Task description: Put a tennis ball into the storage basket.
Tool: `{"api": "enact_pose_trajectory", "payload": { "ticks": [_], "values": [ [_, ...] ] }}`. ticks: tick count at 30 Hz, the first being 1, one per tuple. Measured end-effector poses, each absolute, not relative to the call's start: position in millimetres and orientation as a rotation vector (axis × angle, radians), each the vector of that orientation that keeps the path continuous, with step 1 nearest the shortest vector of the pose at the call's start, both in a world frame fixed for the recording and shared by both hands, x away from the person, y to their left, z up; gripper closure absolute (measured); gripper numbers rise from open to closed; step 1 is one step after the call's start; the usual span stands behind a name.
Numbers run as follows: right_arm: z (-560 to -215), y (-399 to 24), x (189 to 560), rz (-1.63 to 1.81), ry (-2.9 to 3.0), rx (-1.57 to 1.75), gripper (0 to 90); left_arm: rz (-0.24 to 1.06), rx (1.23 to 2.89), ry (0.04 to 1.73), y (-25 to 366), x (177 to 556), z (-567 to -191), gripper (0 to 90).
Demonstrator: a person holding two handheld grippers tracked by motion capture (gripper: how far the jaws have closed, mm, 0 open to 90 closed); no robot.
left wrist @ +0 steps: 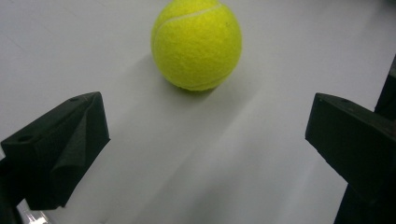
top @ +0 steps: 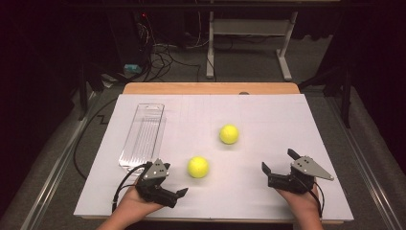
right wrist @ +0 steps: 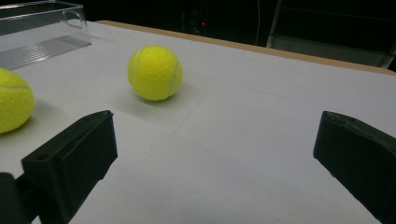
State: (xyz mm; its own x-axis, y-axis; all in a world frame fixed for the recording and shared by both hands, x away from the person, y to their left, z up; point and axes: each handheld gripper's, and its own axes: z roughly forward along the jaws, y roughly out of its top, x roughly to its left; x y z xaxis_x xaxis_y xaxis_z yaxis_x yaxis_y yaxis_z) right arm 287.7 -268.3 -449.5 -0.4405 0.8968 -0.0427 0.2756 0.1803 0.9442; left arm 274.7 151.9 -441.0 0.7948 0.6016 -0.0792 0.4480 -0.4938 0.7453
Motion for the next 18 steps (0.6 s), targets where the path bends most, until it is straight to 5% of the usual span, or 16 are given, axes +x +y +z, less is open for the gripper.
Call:
{"api": "enact_pose_trajectory", "payload": {
  "ticks": [18],
  "values": [
    [-450,-270,288,1.28,1.826,1.111,0.0,0.174,2.397,0.828,132,282,-447,0.7]
  ]
}}
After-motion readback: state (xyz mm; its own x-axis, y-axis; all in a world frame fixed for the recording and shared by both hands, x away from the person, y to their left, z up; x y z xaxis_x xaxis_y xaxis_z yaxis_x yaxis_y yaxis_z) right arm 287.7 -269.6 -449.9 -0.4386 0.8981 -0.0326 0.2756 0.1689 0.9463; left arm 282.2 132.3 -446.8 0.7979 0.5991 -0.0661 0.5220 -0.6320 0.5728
